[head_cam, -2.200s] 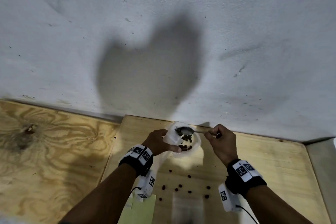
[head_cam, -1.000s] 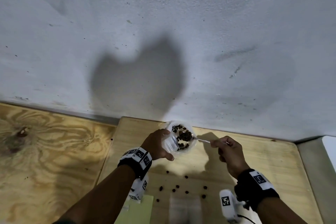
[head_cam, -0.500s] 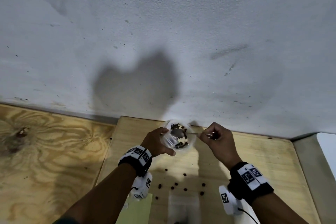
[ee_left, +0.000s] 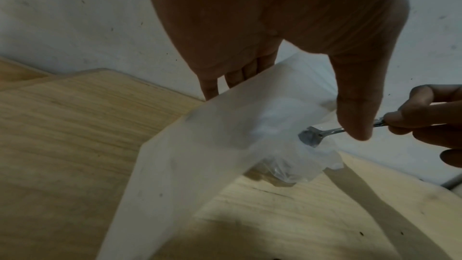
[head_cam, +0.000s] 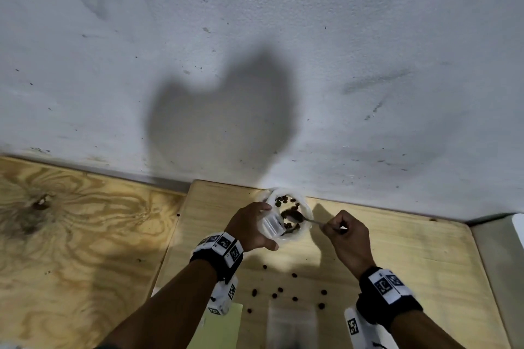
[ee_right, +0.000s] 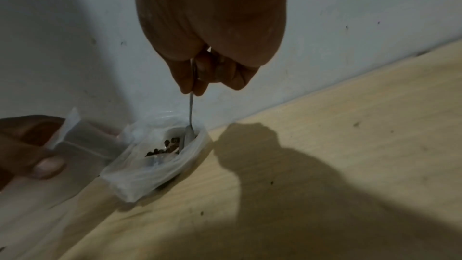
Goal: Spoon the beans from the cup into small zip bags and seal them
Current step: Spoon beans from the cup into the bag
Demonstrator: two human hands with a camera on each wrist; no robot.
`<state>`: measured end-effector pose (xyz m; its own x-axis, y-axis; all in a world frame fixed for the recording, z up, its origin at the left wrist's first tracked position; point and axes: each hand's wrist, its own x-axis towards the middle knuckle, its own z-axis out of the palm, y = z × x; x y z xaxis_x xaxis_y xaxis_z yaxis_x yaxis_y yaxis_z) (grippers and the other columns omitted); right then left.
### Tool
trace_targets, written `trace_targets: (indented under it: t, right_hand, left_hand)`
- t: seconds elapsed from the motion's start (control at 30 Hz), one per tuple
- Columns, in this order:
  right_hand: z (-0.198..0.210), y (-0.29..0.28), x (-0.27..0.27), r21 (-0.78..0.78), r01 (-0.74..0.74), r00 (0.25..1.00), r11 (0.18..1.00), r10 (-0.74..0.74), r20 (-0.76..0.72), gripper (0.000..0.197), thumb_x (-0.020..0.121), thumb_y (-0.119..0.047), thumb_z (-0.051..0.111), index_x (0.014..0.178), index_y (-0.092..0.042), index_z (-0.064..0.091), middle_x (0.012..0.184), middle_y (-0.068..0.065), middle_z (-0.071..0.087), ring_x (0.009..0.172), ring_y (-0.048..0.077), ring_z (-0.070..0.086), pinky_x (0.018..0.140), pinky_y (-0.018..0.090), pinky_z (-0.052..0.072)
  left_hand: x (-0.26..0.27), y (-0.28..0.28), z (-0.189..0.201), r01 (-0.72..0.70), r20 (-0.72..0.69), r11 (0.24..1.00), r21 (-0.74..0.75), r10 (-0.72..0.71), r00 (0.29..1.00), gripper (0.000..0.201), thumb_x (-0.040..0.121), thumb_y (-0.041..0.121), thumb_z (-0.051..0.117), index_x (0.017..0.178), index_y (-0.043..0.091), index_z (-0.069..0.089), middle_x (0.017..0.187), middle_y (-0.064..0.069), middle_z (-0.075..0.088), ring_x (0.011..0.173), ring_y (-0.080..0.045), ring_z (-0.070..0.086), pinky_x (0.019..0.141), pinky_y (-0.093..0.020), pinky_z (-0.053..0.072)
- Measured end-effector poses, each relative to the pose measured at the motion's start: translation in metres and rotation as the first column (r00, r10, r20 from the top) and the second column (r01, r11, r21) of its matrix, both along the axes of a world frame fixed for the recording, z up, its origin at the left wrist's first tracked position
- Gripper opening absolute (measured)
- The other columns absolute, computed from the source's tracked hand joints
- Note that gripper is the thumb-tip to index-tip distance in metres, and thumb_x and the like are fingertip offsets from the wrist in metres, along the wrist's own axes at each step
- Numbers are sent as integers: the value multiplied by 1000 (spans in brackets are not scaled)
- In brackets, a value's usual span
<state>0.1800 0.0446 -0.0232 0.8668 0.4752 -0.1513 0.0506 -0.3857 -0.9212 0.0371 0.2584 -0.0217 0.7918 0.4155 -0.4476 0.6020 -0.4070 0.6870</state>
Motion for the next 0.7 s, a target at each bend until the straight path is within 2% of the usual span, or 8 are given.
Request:
trace_targets:
  t: [0.13,0.3,0.4,0.5,0.7]
  right_hand:
    - [-11,3,-10,-8,69,979,998,-69,-193,33,77,5,76,63,-10,50,63,1,53,60,13,48,61,25,42]
    - [-16,13,-20,-58,201,868,978,-205,-451,19,80,7,69,73,-5,56,54,4,46,43,13,34,39,22,29]
    - [-18,19,-22,-103,242,813,965,-260,-522,19,80,5,68,74,-9,57,53,4,43,41,14,30,40,23,24]
    - [-17,20,-20,-112,260,763,959,-275,-585,21,80,6,67,71,-11,57,58,7,45,43,14,29,42,22,22]
    - [-5,8,-6,-41,306,717,951,-258,-648,28,83,7,64,65,-12,54,73,14,65,47,12,32,39,20,23]
  left_hand:
    - [0,0,-2,-1,13,1000,-13,1,1000,102,45,37,95,134,25,47,137,8,53,124,-12,52,104,-33,45]
    - [-1,-4,-2,47,41,999,-4,-47,998,101,46,37,94,134,26,47,135,11,54,122,-10,52,101,-33,47]
    - [-2,-5,-2,77,53,997,8,-77,996,100,45,38,94,132,29,47,133,13,54,120,-8,53,100,-33,48]
    - [-2,-5,-3,83,64,997,3,-83,994,98,45,35,95,131,28,48,132,12,55,120,-8,54,99,-32,49]
    - [-1,4,-2,40,20,999,6,-40,999,100,51,38,93,137,21,45,140,7,49,127,-12,48,106,-34,43]
